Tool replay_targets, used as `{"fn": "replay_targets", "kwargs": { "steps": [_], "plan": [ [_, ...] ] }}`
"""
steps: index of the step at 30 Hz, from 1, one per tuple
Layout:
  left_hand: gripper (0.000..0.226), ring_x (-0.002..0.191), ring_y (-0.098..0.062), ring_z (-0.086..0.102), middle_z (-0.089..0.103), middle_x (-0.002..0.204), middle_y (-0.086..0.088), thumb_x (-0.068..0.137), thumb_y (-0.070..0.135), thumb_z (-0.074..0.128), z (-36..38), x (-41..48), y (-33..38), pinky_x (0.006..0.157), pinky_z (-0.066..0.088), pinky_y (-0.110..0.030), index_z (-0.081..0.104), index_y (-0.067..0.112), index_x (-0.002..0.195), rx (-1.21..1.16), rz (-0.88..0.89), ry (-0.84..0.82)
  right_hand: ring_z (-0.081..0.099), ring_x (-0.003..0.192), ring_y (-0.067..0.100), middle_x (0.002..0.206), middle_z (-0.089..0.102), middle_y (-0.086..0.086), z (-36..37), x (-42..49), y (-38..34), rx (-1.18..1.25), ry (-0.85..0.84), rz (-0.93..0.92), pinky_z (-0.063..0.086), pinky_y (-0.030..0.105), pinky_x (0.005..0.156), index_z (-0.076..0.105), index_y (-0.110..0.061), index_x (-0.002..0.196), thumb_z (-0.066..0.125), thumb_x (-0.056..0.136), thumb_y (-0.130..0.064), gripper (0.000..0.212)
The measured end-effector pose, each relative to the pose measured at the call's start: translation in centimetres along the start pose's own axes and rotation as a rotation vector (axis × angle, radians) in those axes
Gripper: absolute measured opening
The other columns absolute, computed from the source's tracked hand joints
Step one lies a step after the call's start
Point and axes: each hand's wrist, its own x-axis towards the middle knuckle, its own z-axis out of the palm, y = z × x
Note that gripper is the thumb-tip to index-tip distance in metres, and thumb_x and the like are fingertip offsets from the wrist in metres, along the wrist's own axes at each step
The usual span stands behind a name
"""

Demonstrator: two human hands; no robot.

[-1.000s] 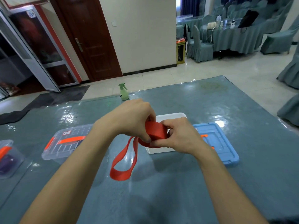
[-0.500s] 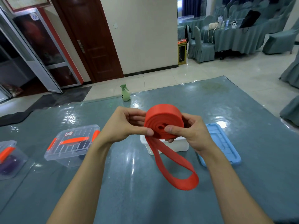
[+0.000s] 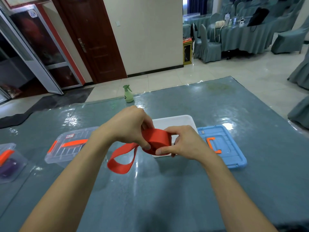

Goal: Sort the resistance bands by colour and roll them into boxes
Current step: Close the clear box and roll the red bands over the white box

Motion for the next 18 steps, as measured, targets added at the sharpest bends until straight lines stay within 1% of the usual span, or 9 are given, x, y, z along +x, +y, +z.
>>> {"fn": "replay_targets", "kwargs": {
  "steps": [1, 3, 5, 6, 8, 9, 12, 15, 18],
  "plan": [
    [0.053, 0.081, -0.001, 0.074, 0.080, 0.085, 0.018, 0.055, 0.051, 0.099, -0.1, 0.0, 0.1, 0.081, 0.065, -0.035, 0.085, 0.033, 0.103, 0.034, 0.010, -0.008, 0.073, 0.053, 0.010, 0.088, 0.076, -0.018, 0.3, 0.2, -0.2, -0.037, -0.007, -0.019, 0.052, 0.018, 0.052, 0.077, -0.043, 0.102, 0.100, 0.052, -0.067, 0.061],
    [0.051, 0.080, -0.002, 0.073, 0.079, 0.083, 0.017, 0.056, 0.052, 0.098, -0.2, 0.2, 0.4, 0.079, 0.064, -0.035, 0.085, 0.033, 0.101, 0.102, 0.037, -0.016, 0.072, 0.051, 0.009, 0.080, 0.076, -0.014, 0.9, 0.5, -0.2, -0.062, -0.001, -0.037, 0.054, 0.021, 0.052, 0.078, -0.038, 0.094, 0.098, 0.050, -0.071, 0.058],
    [0.053, 0.083, -0.001, 0.073, 0.079, 0.087, 0.018, 0.057, 0.052, 0.099, -0.2, 0.2, -0.1, 0.080, 0.063, -0.031, 0.084, 0.034, 0.105, 0.088, 0.048, -0.005, 0.073, 0.051, 0.011, 0.072, 0.076, -0.007, 1.2, 0.6, 0.0, 0.006, 0.034, -0.044, 0.057, 0.025, 0.052, 0.081, -0.030, 0.087, 0.102, 0.054, -0.060, 0.050],
    [0.056, 0.087, 0.002, 0.073, 0.080, 0.090, 0.020, 0.058, 0.051, 0.101, -0.2, 0.1, -0.5, 0.083, 0.062, -0.025, 0.084, 0.035, 0.109, 0.010, 0.037, -0.001, 0.073, 0.053, 0.013, 0.071, 0.077, -0.003, 1.2, 0.6, 0.1, 0.078, 0.047, -0.041, 0.059, 0.028, 0.052, 0.082, -0.027, 0.088, 0.105, 0.056, -0.052, 0.046],
    [0.062, 0.097, 0.005, 0.075, 0.081, 0.099, 0.021, 0.059, 0.047, 0.105, 0.0, -0.3, -1.9, 0.090, 0.058, -0.015, 0.082, 0.035, 0.116, -0.253, 0.012, 0.005, 0.074, 0.060, 0.018, 0.076, 0.078, 0.006, 0.8, 0.5, 0.3, 0.228, 0.068, -0.016, 0.063, 0.036, 0.055, 0.084, -0.023, 0.092, 0.106, 0.058, -0.043, 0.045],
    [0.063, 0.102, 0.001, 0.076, 0.082, 0.103, 0.019, 0.059, 0.043, 0.107, 0.3, -0.6, -2.7, 0.094, 0.058, -0.016, 0.082, 0.033, 0.116, -0.396, 0.011, 0.016, 0.074, 0.062, 0.022, 0.081, 0.079, 0.010, 0.6, 0.5, 0.3, 0.288, 0.083, -0.005, 0.064, 0.040, 0.056, 0.085, -0.021, 0.094, 0.106, 0.057, -0.041, 0.047],
    [0.057, 0.106, -0.017, 0.081, 0.085, 0.107, 0.001, 0.063, 0.022, 0.107, 1.8, -1.1, -4.1, 0.099, 0.062, -0.028, 0.083, 0.025, 0.115, -0.744, 0.009, 0.101, 0.074, 0.063, 0.034, 0.087, 0.080, 0.011, -0.4, 0.7, 0.3, 0.461, 0.143, -0.023, 0.064, 0.048, 0.056, 0.085, -0.018, 0.100, 0.105, 0.060, -0.034, 0.047],
    [0.057, 0.105, -0.022, 0.082, 0.084, 0.109, -0.011, 0.063, 0.003, 0.102, 3.4, -1.0, -3.9, 0.092, 0.064, -0.029, 0.085, 0.022, 0.114, -1.018, 0.006, 0.192, 0.071, 0.054, 0.033, 0.082, 0.079, 0.008, -1.0, 0.7, 0.2, 0.596, 0.183, -0.088, 0.061, 0.039, 0.051, 0.085, -0.021, 0.094, 0.100, 0.064, -0.029, 0.035],
    [0.058, 0.101, -0.023, 0.082, 0.084, 0.106, -0.014, 0.057, 0.006, 0.104, 3.9, -0.4, -3.2, 0.088, 0.065, -0.029, 0.086, 0.022, 0.110, -1.125, -0.007, 0.253, 0.072, 0.054, 0.035, 0.085, 0.079, 0.009, -0.8, 0.8, 0.5, 0.671, 0.190, -0.101, 0.060, 0.035, 0.053, 0.084, -0.025, 0.096, 0.097, 0.066, -0.028, 0.033]
  ]
}}
